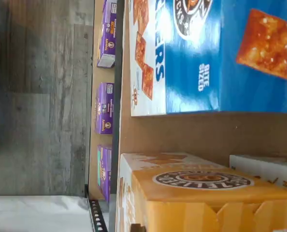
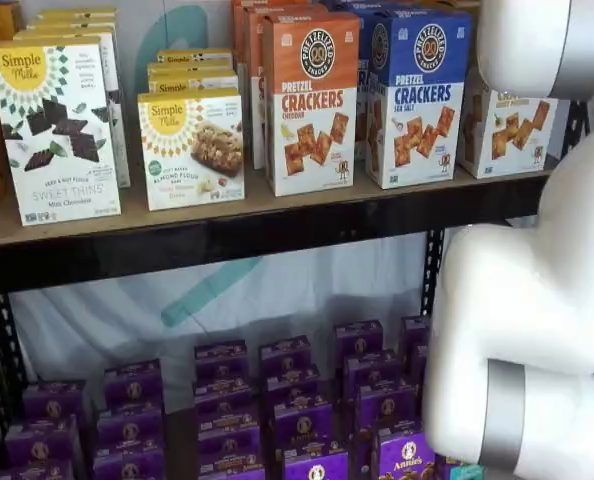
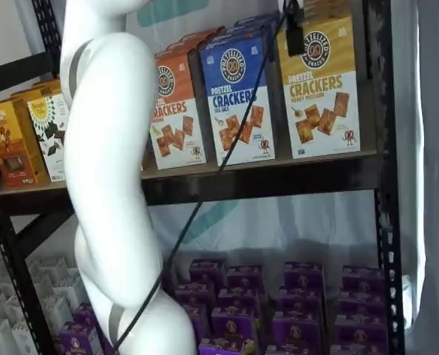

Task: Retrieve the yellow and white box located on the top shelf, the sixth one from the left

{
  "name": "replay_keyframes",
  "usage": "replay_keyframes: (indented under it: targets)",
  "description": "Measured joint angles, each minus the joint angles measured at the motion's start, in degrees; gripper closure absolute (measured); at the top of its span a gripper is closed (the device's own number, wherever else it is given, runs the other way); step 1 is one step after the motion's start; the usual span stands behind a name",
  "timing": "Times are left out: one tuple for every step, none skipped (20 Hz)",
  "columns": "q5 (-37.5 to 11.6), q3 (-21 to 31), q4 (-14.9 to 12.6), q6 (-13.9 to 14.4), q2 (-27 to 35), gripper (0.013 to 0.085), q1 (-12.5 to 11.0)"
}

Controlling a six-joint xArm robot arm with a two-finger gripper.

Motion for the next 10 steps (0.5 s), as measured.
replay_keyframes:
  targets:
    - [0.0, 0.0, 0.0, 0.0, 0.0, 0.033, 0.0]
    - [0.1, -0.1, 0.0, 0.0, 0.0, 0.033, 0.0]
    - [0.2, -0.2, 0.1, 0.0, 0.0, 0.033, -0.1]
    - [0.2, -0.2, 0.2, -0.1, 0.0, 0.033, -0.2]
    - [0.3, -0.3, 0.3, -0.1, 0.0, 0.033, -0.3]
    - [0.4, -0.4, 0.4, -0.2, 0.0, 0.033, -0.4]
    - [0.6, -0.6, 0.4, -0.2, 0.0, 0.033, -0.4]
    - [0.6, -0.6, 0.4, -0.3, -0.1, 0.033, -0.5]
    - [0.6, -0.6, 0.4, -0.4, -0.1, 0.033, -0.6]
    - [0.7, -0.6, 0.4, -0.4, -0.1, 0.033, -0.7]
